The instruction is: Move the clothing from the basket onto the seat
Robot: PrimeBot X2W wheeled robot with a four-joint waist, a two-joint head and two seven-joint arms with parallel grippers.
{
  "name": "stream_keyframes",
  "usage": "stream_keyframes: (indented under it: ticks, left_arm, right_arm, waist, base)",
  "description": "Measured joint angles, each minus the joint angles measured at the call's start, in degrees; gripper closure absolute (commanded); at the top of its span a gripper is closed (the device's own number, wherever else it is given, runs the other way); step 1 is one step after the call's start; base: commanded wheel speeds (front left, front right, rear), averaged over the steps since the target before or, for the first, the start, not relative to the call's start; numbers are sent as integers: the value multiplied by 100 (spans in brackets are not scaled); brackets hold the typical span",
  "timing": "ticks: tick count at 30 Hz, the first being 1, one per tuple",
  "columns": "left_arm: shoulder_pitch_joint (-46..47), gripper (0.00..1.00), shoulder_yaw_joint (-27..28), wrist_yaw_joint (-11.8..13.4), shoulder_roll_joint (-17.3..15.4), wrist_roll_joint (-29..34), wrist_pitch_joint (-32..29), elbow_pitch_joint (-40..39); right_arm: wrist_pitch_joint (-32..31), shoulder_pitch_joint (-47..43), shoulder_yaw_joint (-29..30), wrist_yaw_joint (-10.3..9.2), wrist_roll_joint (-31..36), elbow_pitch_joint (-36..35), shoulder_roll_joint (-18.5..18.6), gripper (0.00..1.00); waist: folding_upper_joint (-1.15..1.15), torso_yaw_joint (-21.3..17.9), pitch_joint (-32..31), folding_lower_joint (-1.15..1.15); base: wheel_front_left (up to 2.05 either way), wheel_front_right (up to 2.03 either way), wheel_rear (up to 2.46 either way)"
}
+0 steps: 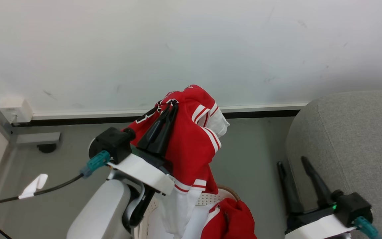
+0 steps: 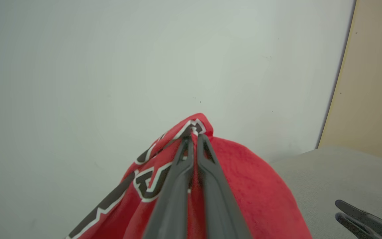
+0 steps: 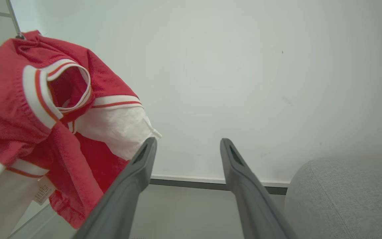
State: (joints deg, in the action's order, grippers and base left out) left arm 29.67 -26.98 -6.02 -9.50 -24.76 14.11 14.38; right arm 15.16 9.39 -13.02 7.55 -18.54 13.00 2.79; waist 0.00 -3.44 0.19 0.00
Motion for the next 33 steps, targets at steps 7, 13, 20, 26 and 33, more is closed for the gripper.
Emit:
stream_keyframes:
  ticks: [7, 13, 20, 26, 33]
  left_arm:
    - [-7, 100, -145, -4, 68, -16, 0, -18]
    - [-8, 100, -423, -52, 231, -70, -1, -45]
    - [-80, 100, -869, -102, 388, -197, -51, -101]
    - [-131, 100, -1269, -111, 483, -302, -99, -192]
    - [-152, 100, -1563, -122, 524, -427, -137, -247]
  right_arm:
    - [0, 207, -939, 0, 75, 275, 134, 0]
    - [1, 597, -1859, 0, -197, 746, 402, 0]
    - [1, 1128, -2473, 0, -409, 1341, 515, 0]
    - [1, 1384, -2694, 0, -609, 1662, 481, 0]
    - [1, 1508, -2807, 0, -705, 1857, 419, 0]
  waist:
    - [0, 118, 9, 0]
    - [0, 336, -11, 0]
    - [0, 648, -41, 0]
    - [0, 928, -60, 0]
    - [0, 1169, -93, 0]
  base:
    - [0, 0, 0]
    - [0, 0, 0]
    - [0, 0, 0]
    - [0, 0, 0]
    - [0, 0, 0]
